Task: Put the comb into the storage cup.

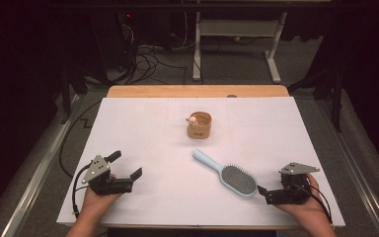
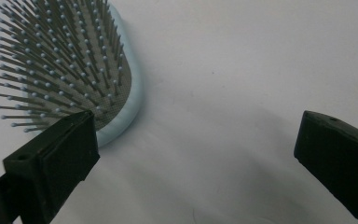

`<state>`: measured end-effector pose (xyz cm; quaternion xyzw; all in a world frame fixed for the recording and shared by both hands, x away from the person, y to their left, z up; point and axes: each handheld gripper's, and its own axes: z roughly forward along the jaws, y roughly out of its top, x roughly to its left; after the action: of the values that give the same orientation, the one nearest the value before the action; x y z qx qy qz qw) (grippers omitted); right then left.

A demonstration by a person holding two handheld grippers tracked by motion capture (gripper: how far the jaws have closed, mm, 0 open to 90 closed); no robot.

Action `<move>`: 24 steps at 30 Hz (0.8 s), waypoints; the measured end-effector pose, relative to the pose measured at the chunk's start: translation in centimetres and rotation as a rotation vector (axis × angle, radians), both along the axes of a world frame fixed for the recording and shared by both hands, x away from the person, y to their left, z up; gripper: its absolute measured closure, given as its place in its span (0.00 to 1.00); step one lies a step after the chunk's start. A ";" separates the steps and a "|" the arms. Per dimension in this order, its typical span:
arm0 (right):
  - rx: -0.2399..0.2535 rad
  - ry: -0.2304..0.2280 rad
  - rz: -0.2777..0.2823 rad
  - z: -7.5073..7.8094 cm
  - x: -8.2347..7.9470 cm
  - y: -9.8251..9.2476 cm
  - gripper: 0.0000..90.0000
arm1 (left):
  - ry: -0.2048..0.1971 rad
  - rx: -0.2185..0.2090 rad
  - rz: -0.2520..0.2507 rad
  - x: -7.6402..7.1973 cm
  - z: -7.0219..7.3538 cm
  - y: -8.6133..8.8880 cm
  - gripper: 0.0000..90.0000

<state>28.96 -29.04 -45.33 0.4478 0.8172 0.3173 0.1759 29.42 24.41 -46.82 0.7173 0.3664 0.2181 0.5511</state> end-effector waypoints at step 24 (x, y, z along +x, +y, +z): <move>-0.043 0.079 0.156 0.2 -0.5 3.5 0.00 | -0.011 0.010 0.005 0.0 0.0 0.0 0.00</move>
<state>28.43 -25.55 -45.14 0.3912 0.8625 0.2945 0.1277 29.41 24.45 -46.85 0.7181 0.3640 0.2250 0.5488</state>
